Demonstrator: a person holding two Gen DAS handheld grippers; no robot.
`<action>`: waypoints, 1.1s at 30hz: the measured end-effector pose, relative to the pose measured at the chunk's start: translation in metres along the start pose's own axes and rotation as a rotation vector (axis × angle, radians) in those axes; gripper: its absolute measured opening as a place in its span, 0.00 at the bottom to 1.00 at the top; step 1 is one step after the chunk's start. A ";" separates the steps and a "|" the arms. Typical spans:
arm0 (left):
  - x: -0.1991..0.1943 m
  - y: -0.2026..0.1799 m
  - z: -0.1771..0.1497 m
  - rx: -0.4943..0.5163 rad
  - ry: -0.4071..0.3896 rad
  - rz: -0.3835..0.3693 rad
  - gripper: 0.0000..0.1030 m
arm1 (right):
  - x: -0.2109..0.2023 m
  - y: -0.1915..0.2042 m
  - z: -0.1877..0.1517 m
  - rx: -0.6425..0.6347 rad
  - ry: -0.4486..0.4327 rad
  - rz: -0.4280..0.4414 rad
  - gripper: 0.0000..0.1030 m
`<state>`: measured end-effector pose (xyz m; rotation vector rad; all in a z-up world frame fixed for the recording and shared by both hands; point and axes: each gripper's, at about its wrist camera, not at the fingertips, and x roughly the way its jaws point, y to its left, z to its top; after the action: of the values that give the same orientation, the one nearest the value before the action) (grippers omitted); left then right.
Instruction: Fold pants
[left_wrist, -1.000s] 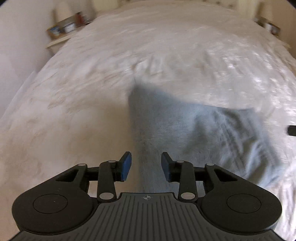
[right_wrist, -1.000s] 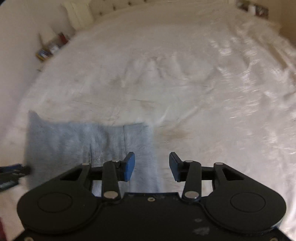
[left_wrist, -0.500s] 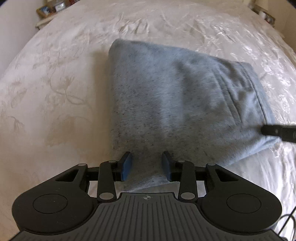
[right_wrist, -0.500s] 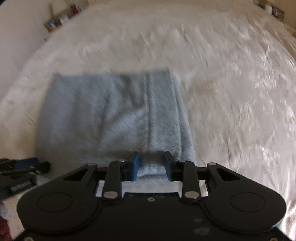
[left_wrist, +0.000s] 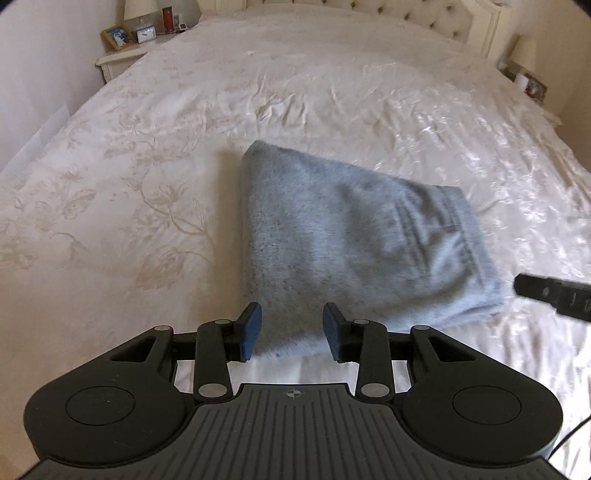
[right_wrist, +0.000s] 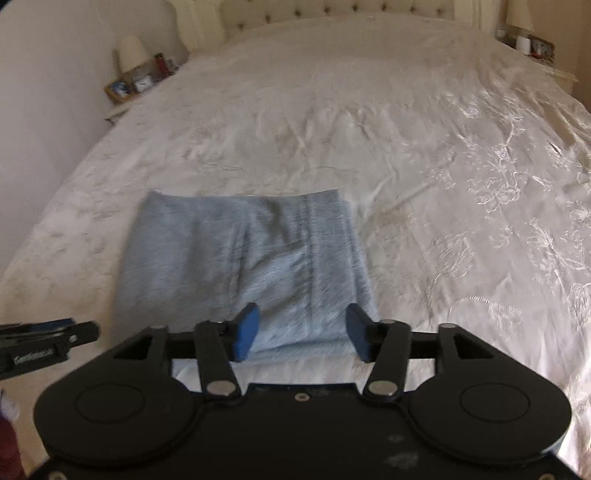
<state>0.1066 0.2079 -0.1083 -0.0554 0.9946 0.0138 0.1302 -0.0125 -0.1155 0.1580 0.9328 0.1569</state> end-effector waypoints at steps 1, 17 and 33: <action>-0.006 -0.001 0.001 -0.009 -0.010 0.002 0.35 | -0.004 -0.001 0.002 0.005 -0.002 0.007 0.69; -0.097 -0.058 -0.007 -0.055 -0.129 0.165 0.53 | -0.119 0.022 -0.014 -0.107 -0.122 -0.096 0.94; -0.122 -0.103 -0.028 -0.061 -0.047 0.197 0.56 | -0.152 -0.016 -0.022 -0.070 -0.036 0.005 0.94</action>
<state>0.0200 0.1051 -0.0171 -0.0131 0.9493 0.2248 0.0243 -0.0573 -0.0120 0.0985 0.8903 0.1906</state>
